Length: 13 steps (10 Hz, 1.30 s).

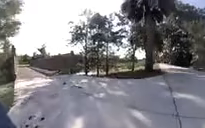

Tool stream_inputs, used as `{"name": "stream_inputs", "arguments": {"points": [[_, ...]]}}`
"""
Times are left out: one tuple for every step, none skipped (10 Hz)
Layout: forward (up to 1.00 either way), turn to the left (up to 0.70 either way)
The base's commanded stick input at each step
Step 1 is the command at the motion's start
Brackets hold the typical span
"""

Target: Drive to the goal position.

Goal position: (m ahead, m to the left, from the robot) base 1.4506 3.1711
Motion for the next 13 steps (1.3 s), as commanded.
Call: {"name": "stream_inputs", "arguments": {"points": [[1.00, 0.27], [1.00, 0.27], [1.00, 0.27], [1.00, 0.27], [1.00, 0.27], [1.00, 0.27], [0.32, 0.39], [0.00, 0.45], [0.00, 0.45], [0.00, 0.45], [0.00, 0.45], [0.00, 0.45], [0.00, 0.45]]}}
